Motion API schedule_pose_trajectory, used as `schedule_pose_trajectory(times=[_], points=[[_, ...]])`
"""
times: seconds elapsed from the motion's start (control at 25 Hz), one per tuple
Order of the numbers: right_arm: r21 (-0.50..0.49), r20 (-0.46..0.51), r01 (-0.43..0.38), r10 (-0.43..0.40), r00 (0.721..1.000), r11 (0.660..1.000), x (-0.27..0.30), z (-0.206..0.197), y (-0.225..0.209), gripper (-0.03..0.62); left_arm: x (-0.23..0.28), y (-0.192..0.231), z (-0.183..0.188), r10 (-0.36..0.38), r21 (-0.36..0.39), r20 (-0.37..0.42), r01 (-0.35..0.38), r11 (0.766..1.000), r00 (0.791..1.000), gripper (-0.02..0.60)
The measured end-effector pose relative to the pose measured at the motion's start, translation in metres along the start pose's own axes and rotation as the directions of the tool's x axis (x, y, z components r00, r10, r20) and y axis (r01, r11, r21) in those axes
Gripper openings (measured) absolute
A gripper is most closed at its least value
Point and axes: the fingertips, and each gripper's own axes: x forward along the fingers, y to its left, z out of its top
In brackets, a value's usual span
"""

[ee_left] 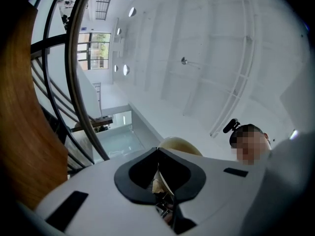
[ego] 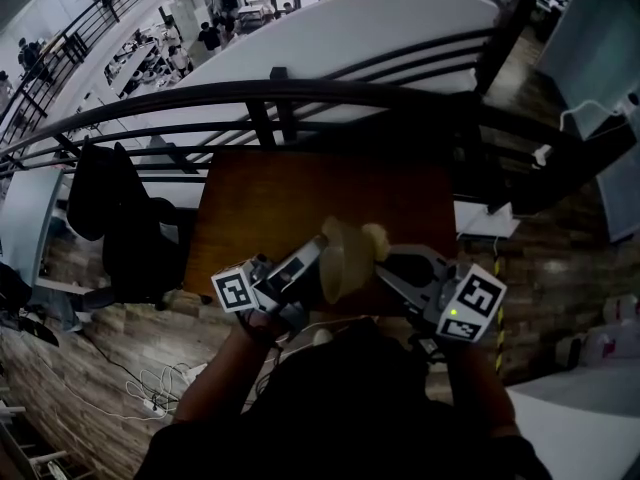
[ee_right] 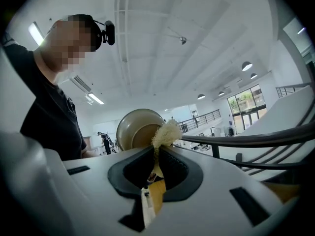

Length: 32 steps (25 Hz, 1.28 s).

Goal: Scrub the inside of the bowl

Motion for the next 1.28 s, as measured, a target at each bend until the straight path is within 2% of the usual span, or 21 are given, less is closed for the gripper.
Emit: schedule_pose_trajectory(times=[0.2,0.32,0.44,0.6,0.76,0.88,1.12,1.2,1.28], points=[[-0.009,-0.04,-0.038,0.038,0.998,0.999,0.002,-0.01,0.01,0.041,0.003,0.006,0.006,0.022,0.018,0.017,-0.023,1.0,1.0,0.005],[-0.026,-0.031,-0.074,0.073,0.997,0.997,0.0,-0.011,0.024,0.041,-0.003,0.014,0.008,0.058,0.018,0.031,-0.058,0.998,0.998,0.005],[-0.005,0.0,-0.094,0.094,0.996,0.996,-0.008,-0.009,0.016,0.041,-0.002,0.031,0.013,0.103,0.014,0.038,-0.104,0.995,0.994,0.005],[0.049,0.028,-0.053,0.052,0.998,0.997,-0.023,-0.009,-0.022,0.041,0.002,0.065,0.021,0.171,-0.023,0.06,-0.17,0.985,0.983,0.005],[0.088,0.033,0.017,-0.02,0.999,0.996,-0.037,-0.015,-0.057,0.041,0.002,0.093,0.022,0.259,-0.006,0.054,-0.26,0.966,0.964,0.003],[0.096,0.009,0.072,-0.073,0.997,0.993,-0.043,-0.028,-0.084,0.042,0.004,0.116,0.022,0.338,0.021,0.046,-0.34,0.94,0.94,0.005],[0.064,-0.116,0.175,-0.167,0.979,0.982,-0.05,-0.071,-0.131,0.042,0.015,0.165,0.014,0.46,0.061,0.017,-0.46,0.886,0.888,0.005],[0.064,-0.14,0.215,-0.205,0.969,0.974,-0.052,-0.086,-0.149,0.043,0.012,0.187,0.01,0.531,0.107,-0.009,-0.527,0.843,0.847,0.005],[0.069,-0.161,0.25,-0.237,0.958,0.966,-0.054,-0.102,-0.166,0.043,0.009,0.207,0.004,0.609,0.188,-0.036,-0.593,0.783,0.792,0.005]])
